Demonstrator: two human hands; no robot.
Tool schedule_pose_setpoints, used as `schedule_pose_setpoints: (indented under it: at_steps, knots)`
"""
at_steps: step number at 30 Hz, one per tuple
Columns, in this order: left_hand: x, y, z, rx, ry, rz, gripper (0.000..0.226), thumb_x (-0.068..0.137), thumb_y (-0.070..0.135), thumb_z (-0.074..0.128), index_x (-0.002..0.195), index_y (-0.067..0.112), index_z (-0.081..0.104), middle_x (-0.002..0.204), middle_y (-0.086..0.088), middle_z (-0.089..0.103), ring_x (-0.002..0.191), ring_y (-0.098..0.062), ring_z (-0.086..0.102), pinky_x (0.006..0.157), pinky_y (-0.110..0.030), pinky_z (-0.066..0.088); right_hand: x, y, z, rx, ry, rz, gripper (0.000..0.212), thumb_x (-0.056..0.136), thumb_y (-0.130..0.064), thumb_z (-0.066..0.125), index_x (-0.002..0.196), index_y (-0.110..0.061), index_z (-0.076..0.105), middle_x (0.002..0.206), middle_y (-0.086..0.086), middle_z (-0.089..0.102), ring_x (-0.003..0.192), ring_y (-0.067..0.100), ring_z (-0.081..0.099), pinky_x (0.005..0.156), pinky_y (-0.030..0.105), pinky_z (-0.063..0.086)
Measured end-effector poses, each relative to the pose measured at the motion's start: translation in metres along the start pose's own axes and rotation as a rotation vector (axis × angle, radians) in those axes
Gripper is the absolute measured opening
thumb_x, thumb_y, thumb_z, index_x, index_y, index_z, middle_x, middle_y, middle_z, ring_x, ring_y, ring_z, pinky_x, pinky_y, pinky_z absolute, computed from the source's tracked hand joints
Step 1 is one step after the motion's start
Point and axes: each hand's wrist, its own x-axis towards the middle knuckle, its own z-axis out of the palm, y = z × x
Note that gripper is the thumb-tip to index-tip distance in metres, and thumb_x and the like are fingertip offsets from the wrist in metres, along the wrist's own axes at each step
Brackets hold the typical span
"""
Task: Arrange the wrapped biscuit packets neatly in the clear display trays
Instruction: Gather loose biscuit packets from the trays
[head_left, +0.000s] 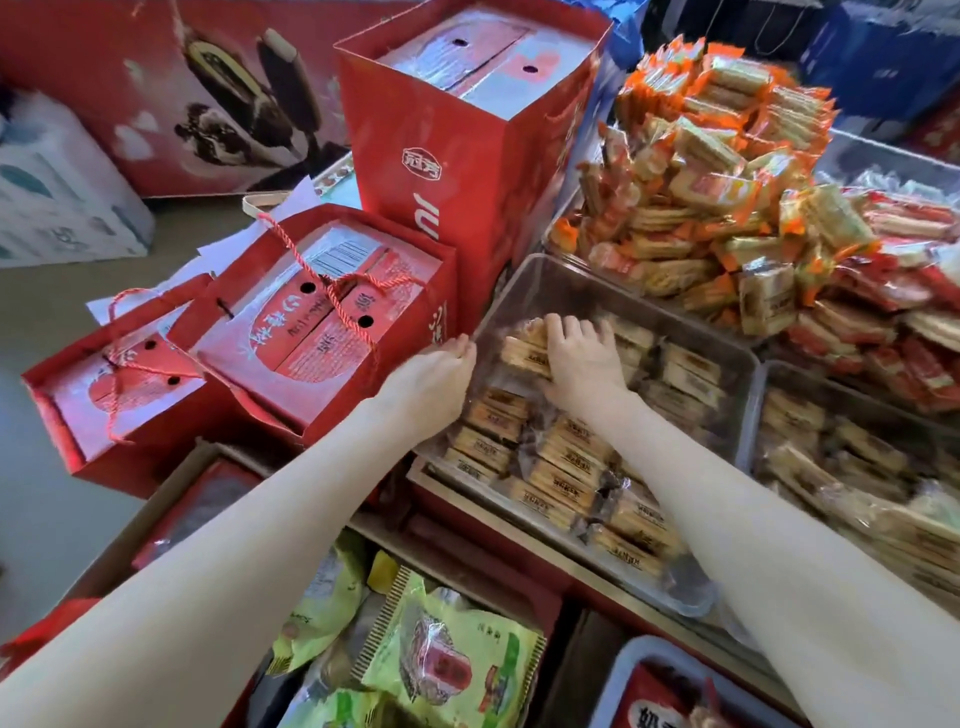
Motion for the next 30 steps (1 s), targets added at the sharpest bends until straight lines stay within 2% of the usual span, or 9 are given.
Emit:
schedule_pose_setpoints:
  at_steps: [5,8,12,15,18,20,23,27,30]
  knots:
    - [0.004,-0.003,-0.004,-0.093,-0.033,-0.033,0.061,0.09,0.002,0.039,0.148,0.005,0.02,0.156,-0.01,0.021,0.138,-0.024,0.032,0.11,-0.031,0.029,0.027,-0.021,-0.006,-0.199,-0.141,0.007,0.061,0.084,-0.025,0.061,0.137,-0.007,0.035,0.129,0.012,0.054,0.127,0.031,0.039,0.114,0.048,0.013]
    - [0.005,-0.006,-0.004,-0.085,-0.071,-0.018,0.064,0.089,0.001,0.041,0.149,0.006,0.018,0.156,-0.01,0.018,0.142,-0.022,0.024,0.114,-0.032,0.026,0.033,-0.035,0.006,-0.207,-0.229,-0.044,0.057,0.086,-0.021,0.057,0.137,-0.007,0.034,0.13,0.012,0.055,0.127,0.032,0.04,0.108,0.042,0.026]
    - [0.007,-0.006,-0.004,-0.092,-0.065,-0.01,0.065,0.089,0.002,0.042,0.149,0.007,0.017,0.157,-0.009,0.016,0.143,-0.022,0.022,0.114,-0.032,0.024,0.031,-0.017,0.013,-0.125,-0.389,-0.083,0.062,0.088,-0.032,0.059,0.139,-0.008,0.033,0.134,0.012,0.052,0.127,0.032,0.043,0.107,0.043,0.028]
    - [0.006,-0.006,-0.006,-0.09,-0.06,-0.036,0.064,0.09,0.002,0.042,0.149,0.008,0.018,0.157,-0.007,0.016,0.142,-0.021,0.022,0.114,-0.03,0.023,0.017,-0.014,0.018,-0.031,-0.283,-0.118,0.063,0.089,-0.04,0.059,0.139,-0.009,0.036,0.136,0.014,0.046,0.128,0.032,0.04,0.107,0.041,0.029]
    - [0.004,-0.005,-0.007,-0.109,-0.064,-0.044,0.064,0.091,0.001,0.042,0.15,0.008,0.018,0.157,-0.007,0.016,0.142,-0.022,0.024,0.114,-0.03,0.023,-0.001,-0.017,0.027,0.001,-0.093,-0.164,0.031,0.093,-0.007,0.048,0.121,-0.014,0.059,0.119,0.008,0.057,0.113,0.027,0.052,0.1,0.037,0.034]
    - [0.003,-0.005,-0.007,-0.1,-0.074,-0.046,0.064,0.091,0.0,0.042,0.15,0.009,0.017,0.157,-0.006,0.016,0.141,-0.022,0.026,0.113,-0.031,0.025,-0.001,-0.018,0.024,0.015,-0.133,-0.158,0.032,0.088,0.005,0.045,0.104,-0.012,0.067,0.11,0.005,0.062,0.103,0.026,0.058,0.098,0.036,0.035]
    - [0.005,-0.005,-0.007,-0.102,-0.08,-0.046,0.065,0.091,0.001,0.043,0.15,0.009,0.016,0.157,-0.006,0.015,0.142,-0.022,0.025,0.114,-0.032,0.026,0.014,-0.02,0.009,0.078,-0.199,-0.106,0.028,0.085,0.01,0.042,0.087,-0.008,0.063,0.097,0.01,0.063,0.095,0.032,0.062,0.078,0.035,0.045]
    - [0.005,-0.007,-0.006,-0.108,-0.085,-0.049,0.064,0.092,0.001,0.042,0.15,0.009,0.015,0.158,-0.006,0.014,0.142,-0.021,0.024,0.114,-0.032,0.025,0.049,-0.007,0.004,0.158,-0.057,-0.008,0.033,0.086,0.012,0.042,0.107,0.0,0.065,0.106,0.017,0.062,0.103,0.036,0.059,0.084,0.041,0.05]
    - [0.002,-0.008,-0.006,-0.139,-0.079,-0.047,0.063,0.092,-0.002,0.038,0.15,0.01,0.016,0.158,-0.006,0.015,0.142,-0.021,0.024,0.114,-0.032,0.025,0.068,0.0,0.018,0.136,-0.121,0.003,0.032,0.09,0.005,0.045,0.114,-0.006,0.064,0.112,0.017,0.064,0.105,0.036,0.061,0.086,0.04,0.052]
